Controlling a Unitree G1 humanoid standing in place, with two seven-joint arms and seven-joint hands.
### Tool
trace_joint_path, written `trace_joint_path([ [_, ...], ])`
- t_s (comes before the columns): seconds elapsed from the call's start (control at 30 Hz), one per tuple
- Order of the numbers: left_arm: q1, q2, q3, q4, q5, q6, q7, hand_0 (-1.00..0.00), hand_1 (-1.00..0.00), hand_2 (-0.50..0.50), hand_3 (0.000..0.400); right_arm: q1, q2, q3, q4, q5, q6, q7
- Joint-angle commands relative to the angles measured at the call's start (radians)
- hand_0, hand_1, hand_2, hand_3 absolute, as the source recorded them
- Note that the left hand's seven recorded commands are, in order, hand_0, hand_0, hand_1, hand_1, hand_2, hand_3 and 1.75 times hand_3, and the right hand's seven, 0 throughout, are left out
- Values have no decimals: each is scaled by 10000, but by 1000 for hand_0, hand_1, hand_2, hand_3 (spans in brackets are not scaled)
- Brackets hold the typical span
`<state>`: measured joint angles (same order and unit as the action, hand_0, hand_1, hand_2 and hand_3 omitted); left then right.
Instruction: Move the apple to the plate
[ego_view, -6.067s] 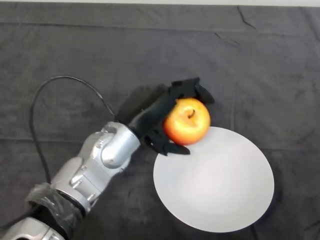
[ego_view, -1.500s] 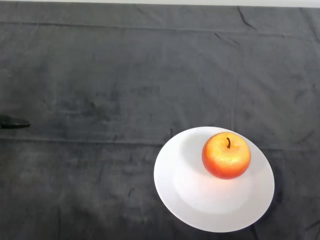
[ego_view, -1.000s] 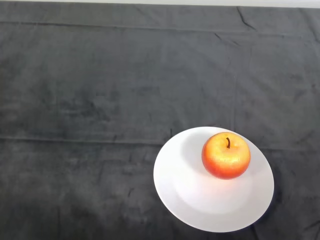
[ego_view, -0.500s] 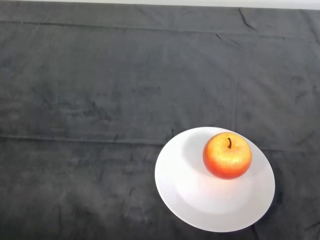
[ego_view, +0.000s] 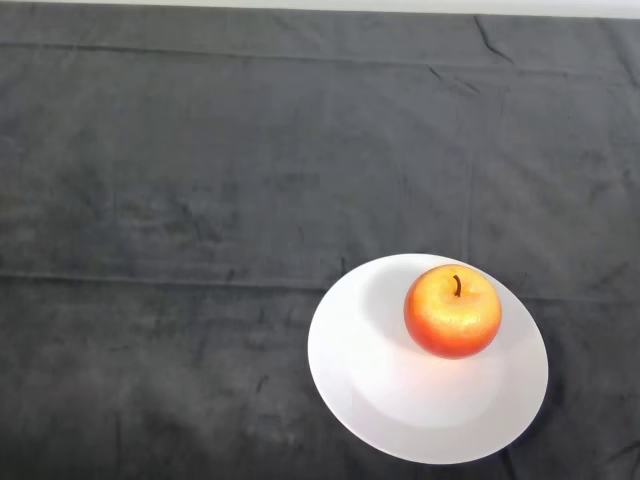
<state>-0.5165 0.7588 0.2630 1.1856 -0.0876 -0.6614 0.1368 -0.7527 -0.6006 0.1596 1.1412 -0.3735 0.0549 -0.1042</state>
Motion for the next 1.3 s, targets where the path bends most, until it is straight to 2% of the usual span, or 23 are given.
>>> trace_joint_path([
  [0.03,237,549,372,111,204,119,152,0,0,0,0,246,-51,-91,260,48,-88,22],
  [1.3,322,586,563,-9,443,-141,438,0,0,0,0,236,-52,-84,283,52,-103,16],
])
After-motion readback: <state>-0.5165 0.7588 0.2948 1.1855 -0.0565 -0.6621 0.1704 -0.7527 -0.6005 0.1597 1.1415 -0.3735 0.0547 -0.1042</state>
